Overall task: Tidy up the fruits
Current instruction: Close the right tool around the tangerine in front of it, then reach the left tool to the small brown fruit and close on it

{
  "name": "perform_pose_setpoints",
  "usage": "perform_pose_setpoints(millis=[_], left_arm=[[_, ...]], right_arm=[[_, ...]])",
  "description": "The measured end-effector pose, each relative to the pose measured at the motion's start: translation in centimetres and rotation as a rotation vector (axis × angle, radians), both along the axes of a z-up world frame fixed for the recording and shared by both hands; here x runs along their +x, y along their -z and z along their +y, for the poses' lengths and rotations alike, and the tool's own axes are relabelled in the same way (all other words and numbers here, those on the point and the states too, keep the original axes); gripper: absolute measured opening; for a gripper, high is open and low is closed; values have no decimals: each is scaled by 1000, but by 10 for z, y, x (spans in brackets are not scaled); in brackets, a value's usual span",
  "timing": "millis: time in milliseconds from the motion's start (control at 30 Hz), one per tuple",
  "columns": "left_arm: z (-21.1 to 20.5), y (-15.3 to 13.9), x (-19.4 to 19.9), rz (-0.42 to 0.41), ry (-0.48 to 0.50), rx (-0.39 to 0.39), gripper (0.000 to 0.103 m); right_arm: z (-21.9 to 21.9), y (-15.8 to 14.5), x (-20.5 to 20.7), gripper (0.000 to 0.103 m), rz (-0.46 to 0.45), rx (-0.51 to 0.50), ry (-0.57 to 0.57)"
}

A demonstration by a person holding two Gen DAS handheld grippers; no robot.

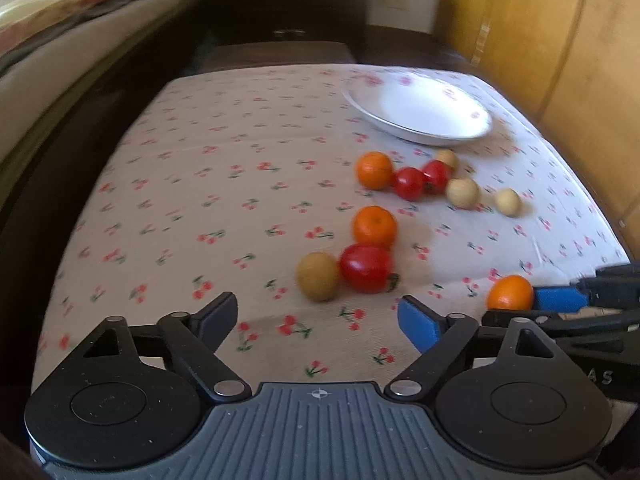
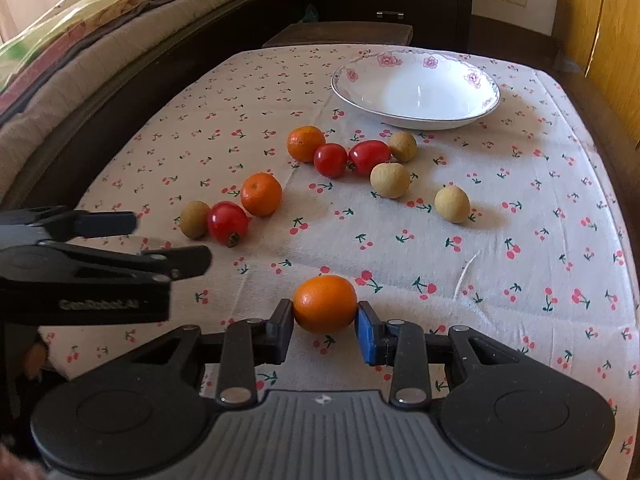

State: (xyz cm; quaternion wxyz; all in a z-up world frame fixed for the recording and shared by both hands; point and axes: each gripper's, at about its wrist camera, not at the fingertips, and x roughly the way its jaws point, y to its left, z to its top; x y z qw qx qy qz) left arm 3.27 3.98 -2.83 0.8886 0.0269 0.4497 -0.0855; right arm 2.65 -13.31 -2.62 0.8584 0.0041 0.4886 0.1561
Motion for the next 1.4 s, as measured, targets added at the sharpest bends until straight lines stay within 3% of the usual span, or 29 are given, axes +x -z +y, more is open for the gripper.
perform_pose_setpoints(millis=[367,533,700,967,1400], left_arm=[[-1,4,34,26,324,91,79],[6,8,44,82,408,40,71],[4,15,47,89,424,45,69],[8,9,47,106,349,40,36],[-14,-5,24,100,327,25,36]], right_arm=[[2,2,2,35,55,53,-23],[3,4,3,35,68,57,-23],[4,4,5,35,70,60,-18],[4,3,4,35,60,46,-18],[-10,-5,-2,34,28,43,10]])
